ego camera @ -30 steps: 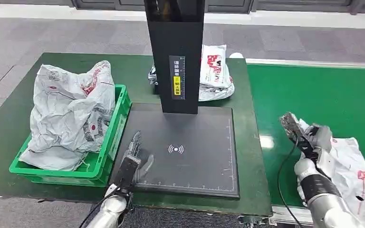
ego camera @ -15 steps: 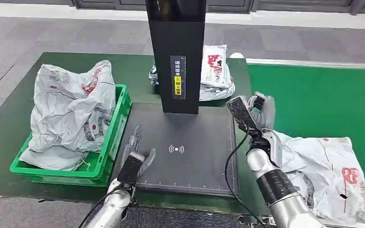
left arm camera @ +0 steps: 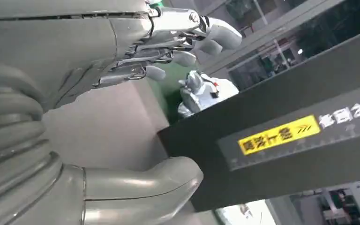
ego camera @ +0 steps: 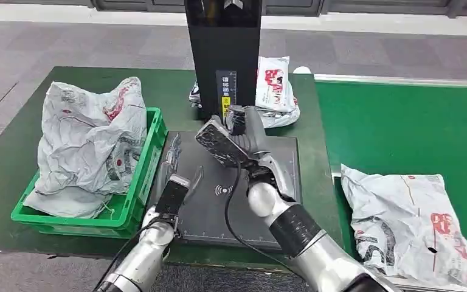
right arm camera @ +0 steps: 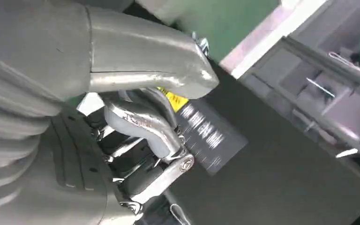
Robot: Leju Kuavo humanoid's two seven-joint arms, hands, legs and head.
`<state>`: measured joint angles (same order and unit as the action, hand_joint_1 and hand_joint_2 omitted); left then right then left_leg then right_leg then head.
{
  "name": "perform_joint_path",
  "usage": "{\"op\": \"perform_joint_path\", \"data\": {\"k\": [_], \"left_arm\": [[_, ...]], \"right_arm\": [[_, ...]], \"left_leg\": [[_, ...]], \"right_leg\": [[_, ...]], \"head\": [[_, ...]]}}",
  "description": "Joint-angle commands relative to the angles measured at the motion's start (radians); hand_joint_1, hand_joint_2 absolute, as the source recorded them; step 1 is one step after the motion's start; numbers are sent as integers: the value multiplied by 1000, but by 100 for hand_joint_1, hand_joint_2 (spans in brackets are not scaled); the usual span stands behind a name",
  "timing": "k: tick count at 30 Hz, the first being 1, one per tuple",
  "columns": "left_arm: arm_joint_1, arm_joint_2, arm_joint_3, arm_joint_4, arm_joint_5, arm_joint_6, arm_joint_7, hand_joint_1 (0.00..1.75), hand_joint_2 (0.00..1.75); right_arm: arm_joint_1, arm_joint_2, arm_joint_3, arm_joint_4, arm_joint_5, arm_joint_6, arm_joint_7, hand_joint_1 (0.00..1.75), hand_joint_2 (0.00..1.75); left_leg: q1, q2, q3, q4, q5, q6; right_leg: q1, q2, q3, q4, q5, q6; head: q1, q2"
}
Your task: Moved the parcel from conveyor to table for the left to box.
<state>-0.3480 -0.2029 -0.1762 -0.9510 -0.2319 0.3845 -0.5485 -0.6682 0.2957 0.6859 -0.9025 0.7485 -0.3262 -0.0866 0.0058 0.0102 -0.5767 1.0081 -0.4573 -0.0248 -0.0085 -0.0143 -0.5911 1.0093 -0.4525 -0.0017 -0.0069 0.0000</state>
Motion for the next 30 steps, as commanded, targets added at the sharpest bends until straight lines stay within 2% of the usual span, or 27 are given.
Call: {"op": "perform_joint_path", "data": {"k": [1,6,10,11,12,13,16,17,18,19,24,30], "left_arm": [[-26,33,-37,6,7,2,13,0,175],[12,54,-25,-21,27,-13,29,0,175],[28,54,-21,-24,28,-24,38,0,175],[28,52,-20,-17,29,-25,39,0,175],[28,51,-21,-13,29,-29,39,0,175],[29,50,-21,-8,30,-28,39,0,175],[27,47,-24,4,30,-30,40,0,175],[28,46,-23,3,29,-30,40,0,175],[29,44,-24,3,25,-35,44,0,175],[33,48,-25,5,24,-40,50,0,175],[63,57,-23,26,36,-52,32,0,175],[76,59,-37,28,40,-70,26,0,175]], "right_arm": [[-66,-23,110,105,-11,-17,38,175,175],[11,-145,-16,99,25,-123,116,175,175],[119,-251,-198,69,120,-217,188,175,175],[154,-280,-264,57,186,-241,219,145,175],[176,-303,-307,51,193,-245,223,30,175],[192,-326,-345,52,218,-258,237,0,175],[229,-366,-445,56,325,-260,306,0,175],[243,-369,-473,40,335,-248,295,0,0],[266,-379,-527,36,444,-241,373,0,0],[300,-403,-578,28,464,-208,389,0,0],[409,-429,-725,2,514,-195,371,0,0],[432,-462,-803,38,569,-102,436,0,0]], "left_leg": [[0,0,0,0,1,1],[1,-4,2,-3,2,1],[1,-8,3,-3,2,1],[0,-6,1,-1,1,1],[0,-10,3,-4,2,2],[-1,-9,2,-1,1,1],[-2,-11,1,-2,1,3],[-1,-13,1,-2,1,3],[-1,-13,1,-3,2,3],[-2,-8,-1,0,0,3],[-3,-11,1,-1,-1,4],[-2,-6,1,-1,-2,4]], "right_leg": [[0,1,0,-1,1,0],[0,-3,4,-5,2,0],[0,-6,7,-7,1,1],[0,-6,4,-4,0,1],[0,-9,7,-7,1,1],[-1,-8,5,-5,0,1],[-2,-9,6,-6,0,1],[-1,-10,6,-6,0,1],[-1,-10,7,-7,1,1],[-2,-7,3,-3,0,1],[-3,-10,5,-5,-1,1],[-2,-5,4,-5,0,1]], "head": [[0,0],[0,0],[0,0],[0,0],[0,0],[0,0],[0,0],[0,0],[0,0],[0,0],[0,0],[0,0]]}}
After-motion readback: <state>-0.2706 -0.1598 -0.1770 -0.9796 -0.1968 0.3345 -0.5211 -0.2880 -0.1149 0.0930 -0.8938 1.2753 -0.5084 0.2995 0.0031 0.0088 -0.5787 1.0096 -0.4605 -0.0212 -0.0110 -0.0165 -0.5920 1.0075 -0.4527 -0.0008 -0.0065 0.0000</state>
